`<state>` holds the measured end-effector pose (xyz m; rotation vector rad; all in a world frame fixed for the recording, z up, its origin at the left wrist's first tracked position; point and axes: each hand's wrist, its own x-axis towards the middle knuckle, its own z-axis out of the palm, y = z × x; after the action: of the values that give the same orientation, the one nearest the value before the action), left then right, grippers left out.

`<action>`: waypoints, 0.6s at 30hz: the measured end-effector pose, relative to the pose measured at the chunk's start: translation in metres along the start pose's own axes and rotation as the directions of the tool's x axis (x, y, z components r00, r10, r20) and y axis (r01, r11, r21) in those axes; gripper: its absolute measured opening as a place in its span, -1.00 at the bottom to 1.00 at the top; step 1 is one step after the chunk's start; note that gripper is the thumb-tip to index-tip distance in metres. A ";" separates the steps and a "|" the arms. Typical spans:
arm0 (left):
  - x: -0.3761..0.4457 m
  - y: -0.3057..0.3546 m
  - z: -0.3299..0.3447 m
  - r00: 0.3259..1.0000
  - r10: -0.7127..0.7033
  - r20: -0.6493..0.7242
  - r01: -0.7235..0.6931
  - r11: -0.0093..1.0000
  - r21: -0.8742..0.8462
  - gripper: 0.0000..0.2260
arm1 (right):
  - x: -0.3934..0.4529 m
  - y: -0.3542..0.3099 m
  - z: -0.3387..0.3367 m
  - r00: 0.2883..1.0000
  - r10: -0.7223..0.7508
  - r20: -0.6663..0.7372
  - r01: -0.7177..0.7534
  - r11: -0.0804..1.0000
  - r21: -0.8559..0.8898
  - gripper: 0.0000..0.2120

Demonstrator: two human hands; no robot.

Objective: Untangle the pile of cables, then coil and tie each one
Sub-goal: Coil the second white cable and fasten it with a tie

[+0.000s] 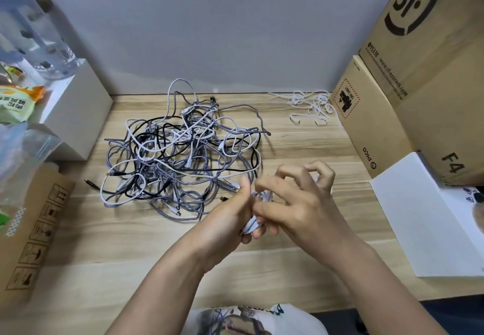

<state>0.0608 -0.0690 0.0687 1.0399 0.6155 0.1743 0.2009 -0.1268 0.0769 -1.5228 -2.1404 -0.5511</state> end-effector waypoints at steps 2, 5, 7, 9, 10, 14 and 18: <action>0.001 0.000 0.003 0.998 -0.029 -0.055 0.020 0.986 -0.166 -0.56 | 0.001 -0.002 0.004 0.995 -0.047 -0.090 0.045 0.999 -0.016 -0.75; 0.001 0.002 0.003 0.989 -0.135 -0.059 0.099 0.907 -0.410 -0.72 | 0.001 -0.002 0.011 0.986 -0.057 -0.156 0.057 0.998 -0.003 -0.68; 0.002 0.002 0.001 0.985 -0.168 -0.034 0.132 0.872 -0.471 -0.79 | 0.000 -0.002 0.016 0.986 -0.027 -0.165 0.033 0.999 0.033 -0.76; 0.005 -0.002 -0.001 0.981 -0.191 -0.005 0.158 0.823 -0.546 -0.68 | 0.000 -0.005 0.018 0.987 0.059 -0.147 -0.042 0.993 0.113 -0.79; 0.007 -0.004 -0.001 0.980 -0.198 -0.012 0.153 0.796 -0.585 -0.59 | 0.000 -0.008 0.019 0.984 0.116 -0.137 -0.094 0.982 0.162 -0.79; 0.013 -0.003 0.005 0.978 -0.186 -0.093 0.078 0.742 -0.665 -0.65 | -0.003 -0.020 0.019 0.940 0.312 -0.139 -0.247 0.903 0.352 -0.78; 0.019 -0.001 0.004 0.952 -0.243 -0.184 -0.011 0.576 -0.818 -0.64 | -0.007 -0.043 0.019 0.914 0.383 -0.131 -0.266 0.812 0.519 -0.88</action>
<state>0.0786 -0.0640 0.0620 0.0495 0.7485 0.4489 0.1599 -0.1351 0.0545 -1.4033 -1.6202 -0.0408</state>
